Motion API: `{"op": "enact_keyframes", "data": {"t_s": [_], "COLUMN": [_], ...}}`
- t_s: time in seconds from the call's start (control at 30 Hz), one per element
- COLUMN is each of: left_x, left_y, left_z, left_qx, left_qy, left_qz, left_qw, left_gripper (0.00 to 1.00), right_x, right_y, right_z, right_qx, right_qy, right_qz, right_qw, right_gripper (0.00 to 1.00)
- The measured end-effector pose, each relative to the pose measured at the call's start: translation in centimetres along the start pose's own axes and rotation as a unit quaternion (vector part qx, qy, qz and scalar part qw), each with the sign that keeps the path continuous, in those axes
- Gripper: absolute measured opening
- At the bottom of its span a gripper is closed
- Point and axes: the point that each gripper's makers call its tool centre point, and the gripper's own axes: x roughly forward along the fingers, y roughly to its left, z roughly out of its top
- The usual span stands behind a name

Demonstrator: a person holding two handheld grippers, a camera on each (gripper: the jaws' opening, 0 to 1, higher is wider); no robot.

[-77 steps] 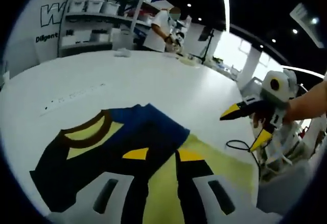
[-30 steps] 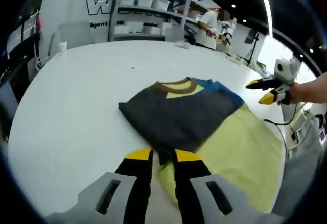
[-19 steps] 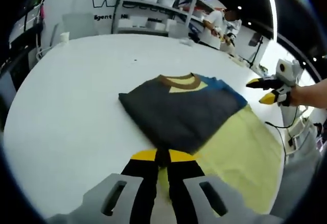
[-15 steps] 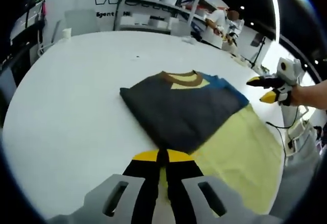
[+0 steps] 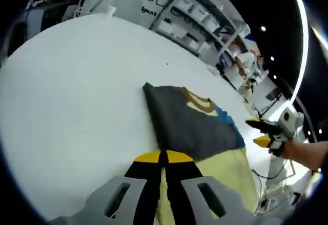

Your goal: Fold the garment on the visible template until the final outline fits inside the template.

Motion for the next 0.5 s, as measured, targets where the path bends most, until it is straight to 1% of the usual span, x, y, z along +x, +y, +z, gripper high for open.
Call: {"op": "enact_keyframes", "data": {"t_s": [0.07, 0.1, 0.13, 0.2, 0.33, 0.47, 0.5], "left_x": [-0.11, -0.2, -0.31, -0.5, -0.65, -0.8, -0.82], "left_y": [0.29, 0.41, 0.36, 0.61, 1.0, 0.93, 0.88], "left_z": [0.05, 0.16, 0.28, 0.17, -0.46, -0.37, -0.32], "left_qx": [-0.031, -0.059, -0.078, -0.106, -0.128, -0.132, -0.125], "left_qy": [-0.01, -0.019, -0.025, -0.032, -0.032, -0.035, -0.036], "left_qz": [0.004, 0.004, 0.003, 0.009, 0.016, 0.017, 0.017], "left_qw": [0.9995, 0.9981, 0.9966, 0.9938, 0.9912, 0.9905, 0.9914], "left_gripper": [0.0, 0.0, 0.0, 0.0, 0.0, 0.0, 0.0], "right_x": [0.03, 0.06, 0.08, 0.08, 0.1, 0.0, -0.07], "right_y": [-0.03, -0.05, -0.02, 0.02, 0.05, 0.05, 0.01], "right_z": [-0.04, -0.07, -0.13, -0.18, -0.26, -0.41, -0.45], "right_qx": [0.0, 0.0, 0.0, -0.001, 0.001, 0.0, 0.001], "right_qy": [0.001, 0.001, 0.002, 0.003, 0.003, 0.004, 0.004], "right_qz": [0.0, 0.0, 0.001, 0.001, 0.001, 0.0, 0.0], "right_qw": [1.0, 1.0, 1.0, 1.0, 1.0, 1.0, 1.0], "right_gripper": [0.46, 0.46, 0.46, 0.46, 0.46, 0.46, 0.46]}}
